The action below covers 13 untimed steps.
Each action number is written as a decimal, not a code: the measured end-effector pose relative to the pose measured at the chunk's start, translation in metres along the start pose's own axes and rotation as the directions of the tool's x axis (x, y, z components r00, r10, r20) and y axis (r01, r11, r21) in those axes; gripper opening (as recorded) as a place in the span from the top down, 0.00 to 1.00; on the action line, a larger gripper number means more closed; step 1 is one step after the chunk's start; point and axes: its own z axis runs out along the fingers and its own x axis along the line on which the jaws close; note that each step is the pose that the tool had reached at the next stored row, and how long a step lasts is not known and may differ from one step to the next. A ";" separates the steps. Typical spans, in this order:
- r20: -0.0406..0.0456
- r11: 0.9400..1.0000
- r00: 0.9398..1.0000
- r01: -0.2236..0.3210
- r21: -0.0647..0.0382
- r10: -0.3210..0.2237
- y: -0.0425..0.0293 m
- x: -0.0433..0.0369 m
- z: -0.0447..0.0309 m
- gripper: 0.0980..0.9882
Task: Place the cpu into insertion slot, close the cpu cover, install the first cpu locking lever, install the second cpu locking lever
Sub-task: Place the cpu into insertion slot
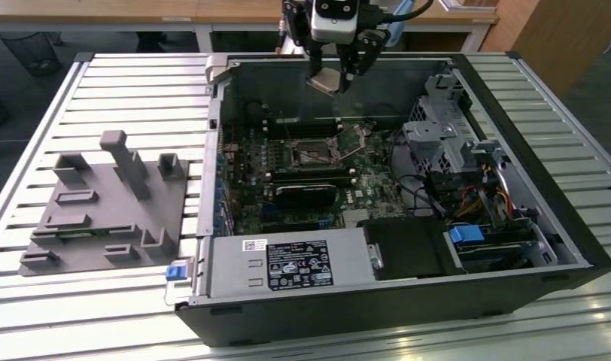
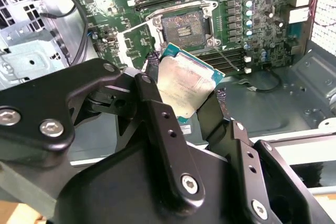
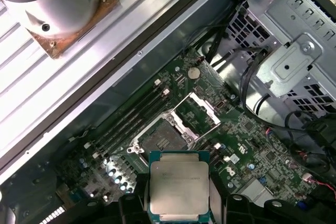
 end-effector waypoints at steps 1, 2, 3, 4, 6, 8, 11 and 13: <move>0.001 1.000 1.000 -0.007 0.000 0.007 0.0000 0.0000 0.0001 0.50; 0.001 1.000 1.000 -0.014 0.000 0.014 0.0000 0.0000 0.0001 0.50; 0.002 1.000 1.000 -0.021 0.000 0.021 0.0000 0.0000 0.0002 0.50; 0.002 1.000 1.000 -0.028 -0.001 0.028 0.0000 0.0000 0.0002 0.50; 0.004 0.999 0.999 -0.044 -0.001 0.044 0.0000 0.0000 0.0004 0.50; 0.005 0.998 0.998 -0.058 -0.001 0.058 0.0000 0.0000 0.0005 0.50; 0.007 0.997 0.997 -0.079 -0.002 0.079 -0.0001 0.0000 0.0006 0.50; 0.008 0.996 0.996 -0.093 -0.002 0.093 -0.0001 0.0000 0.0007 0.50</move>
